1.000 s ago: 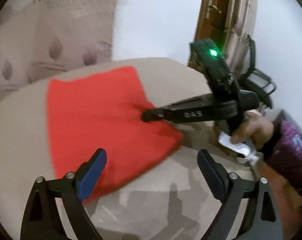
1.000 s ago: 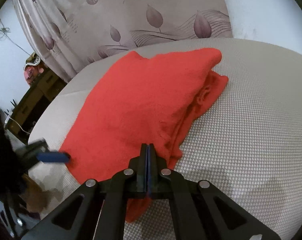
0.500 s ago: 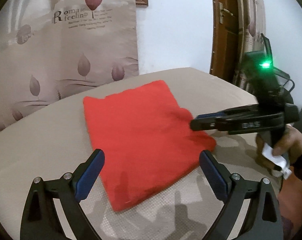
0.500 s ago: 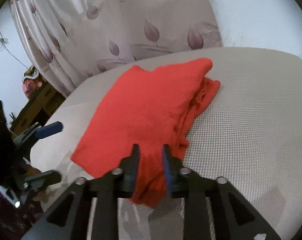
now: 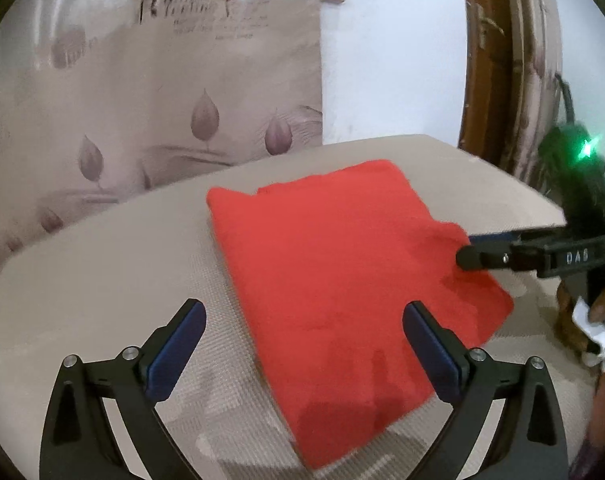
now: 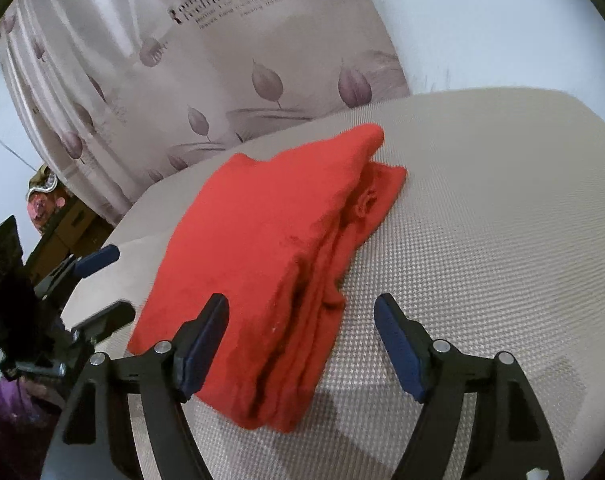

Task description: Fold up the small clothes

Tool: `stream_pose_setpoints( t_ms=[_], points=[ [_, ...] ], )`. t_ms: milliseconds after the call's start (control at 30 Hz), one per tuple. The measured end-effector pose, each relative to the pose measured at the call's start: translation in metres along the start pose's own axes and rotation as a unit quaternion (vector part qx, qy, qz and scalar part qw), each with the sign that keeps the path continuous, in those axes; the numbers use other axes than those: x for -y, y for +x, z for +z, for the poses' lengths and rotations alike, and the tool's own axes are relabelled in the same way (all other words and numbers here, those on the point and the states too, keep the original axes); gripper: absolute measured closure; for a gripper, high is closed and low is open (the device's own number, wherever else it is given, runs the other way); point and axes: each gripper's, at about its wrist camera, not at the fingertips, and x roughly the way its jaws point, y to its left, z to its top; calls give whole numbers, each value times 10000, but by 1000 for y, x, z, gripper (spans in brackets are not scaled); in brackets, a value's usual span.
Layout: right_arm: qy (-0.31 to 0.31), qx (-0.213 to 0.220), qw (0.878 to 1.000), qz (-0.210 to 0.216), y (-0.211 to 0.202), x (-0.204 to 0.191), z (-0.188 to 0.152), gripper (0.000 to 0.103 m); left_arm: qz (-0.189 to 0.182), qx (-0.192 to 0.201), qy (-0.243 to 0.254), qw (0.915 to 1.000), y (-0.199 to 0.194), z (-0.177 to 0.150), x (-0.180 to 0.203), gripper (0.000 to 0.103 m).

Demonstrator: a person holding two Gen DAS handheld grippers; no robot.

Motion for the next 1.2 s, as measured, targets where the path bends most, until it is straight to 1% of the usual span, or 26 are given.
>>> stream_pose_setpoints(
  t_ms=[67,100,167,233,267,367,467,500,533,600,667,733,833,867,900,933,967,1000,1033,1067,1133,1200],
  points=[
    [31,-104,9999,98,6,3,4,30,-435,-146,-325,9984,12,5,-20,5],
    [62,-177,9997,156,10,5,8,30,-728,-249,-551,9955,21,7,-33,5],
    [89,-303,9992,261,17,9,13,30,-1296,-488,-965,9857,38,10,-54,5],
    [88,-439,9985,322,25,11,17,30,-1874,-735,-1347,9702,57,11,-69,5],
    [94,-511,9979,393,28,11,18,30,-2060,-812,-1433,9646,64,12,-74,5],
    [120,-708,9953,657,40,14,24,30,-2359,-976,-1554,9543,84,13,-85,5],
    [134,-812,9926,893,47,17,32,30,-2946,-952,-1836,9330,96,15,-97,5],
    [152,-842,9915,982,50,19,35,29,-3081,-991,-1880,9273,101,18,-98,5],
    [210,-877,9896,1119,55,22,38,29,-3142,-1037,-1830,9257,105,22,-99,5],
    [377,-916,9862,1323,62,27,44,29,-3187,-1150,-1586,9274,113,27,-94,5],
    [566,-944,9819,1540,70,33,51,29,-3201,-1176,-1397,9296,118,32,-89,5],
    [592,-946,9810,1585,75,33,55,29,-3255,-1174,-1395,9278,120,33,-87,4],
    [592,-900,9818,1565,78,27,56,27,-3202,-1108,-1464,9294,119,32,-85,5],
    [611,-895,9822,1532,80,25,57,29,-3164,-1107,-1463,9307,118,32,-84,11],
    [646,-903,9821,1524,82,25,58,36,-3100,-1129,-1464,9326,120,33,-83,27],
    [763,-924,9812,1514,84,27,58,43,-3000,-1183,-1500,9346,122,33,-82,34],
    [961,-968,9786,1538,89,30,57,57,-2915,-1210,-1619,9350,124,33,-86,45],
    [1108,-972,9761,1595,92,32,57,66,-2896,-1212,-1716,9338,127,32,-89,51],
    [1168,-975,9749,1626,94,32,57,69,-2870,-1209,-1748,9341,127,32,-91,53],
    [1165,-977,9761,1555,95,29,56,73,-2814,-1199,-1742,9360,126,32,-91,57],
    [1210,-913,9774,1476,94,24,55,75,-2615,-1122,-1627,9447,121,31,-86,60],
    [1320,-833,9768,1463,92,20,54,77,-2468,-1065,-1625,9494,113,31,-83,62]
  ],
)
